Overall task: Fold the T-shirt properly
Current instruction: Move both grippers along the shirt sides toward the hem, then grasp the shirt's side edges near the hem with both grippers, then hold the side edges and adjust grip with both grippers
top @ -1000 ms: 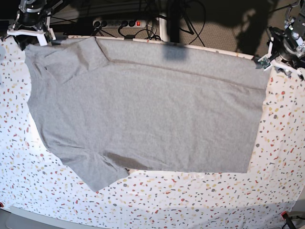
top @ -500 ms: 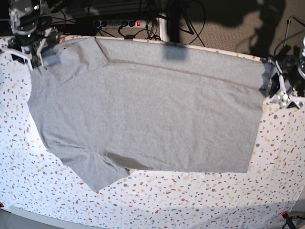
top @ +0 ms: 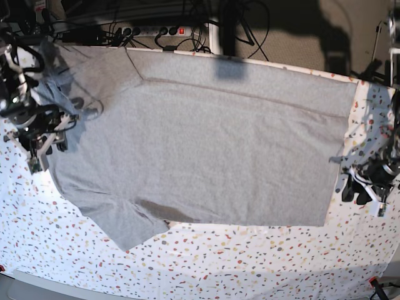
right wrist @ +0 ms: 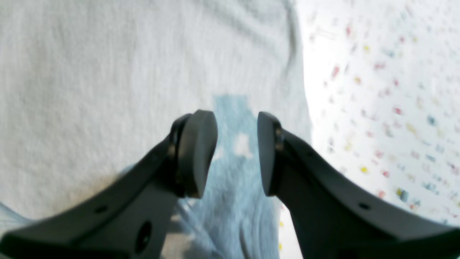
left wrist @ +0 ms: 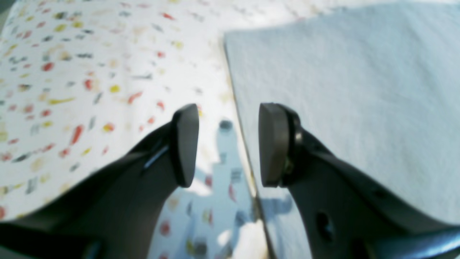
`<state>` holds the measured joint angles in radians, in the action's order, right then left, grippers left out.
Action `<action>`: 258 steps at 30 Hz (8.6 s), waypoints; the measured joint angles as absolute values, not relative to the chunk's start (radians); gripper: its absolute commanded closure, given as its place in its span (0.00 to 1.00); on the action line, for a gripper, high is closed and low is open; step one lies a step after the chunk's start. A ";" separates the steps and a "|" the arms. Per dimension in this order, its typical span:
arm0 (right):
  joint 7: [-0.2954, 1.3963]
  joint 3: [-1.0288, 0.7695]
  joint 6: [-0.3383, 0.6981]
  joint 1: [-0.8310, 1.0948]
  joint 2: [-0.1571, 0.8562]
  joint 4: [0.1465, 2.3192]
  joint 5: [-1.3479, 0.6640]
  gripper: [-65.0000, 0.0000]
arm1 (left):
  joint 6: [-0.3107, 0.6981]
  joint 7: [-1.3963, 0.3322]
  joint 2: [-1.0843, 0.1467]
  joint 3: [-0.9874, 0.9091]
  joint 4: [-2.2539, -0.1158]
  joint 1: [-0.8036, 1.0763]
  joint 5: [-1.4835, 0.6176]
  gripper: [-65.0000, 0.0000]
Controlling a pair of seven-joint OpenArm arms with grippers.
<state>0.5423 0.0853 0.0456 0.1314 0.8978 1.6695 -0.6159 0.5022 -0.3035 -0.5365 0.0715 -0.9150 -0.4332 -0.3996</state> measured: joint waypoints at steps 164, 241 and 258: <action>0.523 0.586 0.193 -0.585 0.939 0.963 -0.871 0.64 | 0.594 0.087 -0.303 0.066 -0.065 -0.798 -0.027 1.00; 0.094 0.773 0.450 -0.851 0.546 0.118 -0.630 1.00 | 0.598 0.129 -0.302 0.066 -0.065 -0.775 -0.119 1.00; 0.173 0.445 0.693 -0.856 0.602 0.171 -0.413 1.00 | 0.595 0.105 -0.302 0.066 -0.061 -0.831 -0.151 1.00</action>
<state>0.1730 0.4450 0.6933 -0.8562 0.6018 0.1711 -0.4133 0.5953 0.1047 -0.3019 0.0662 -0.0608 -0.8310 -0.1513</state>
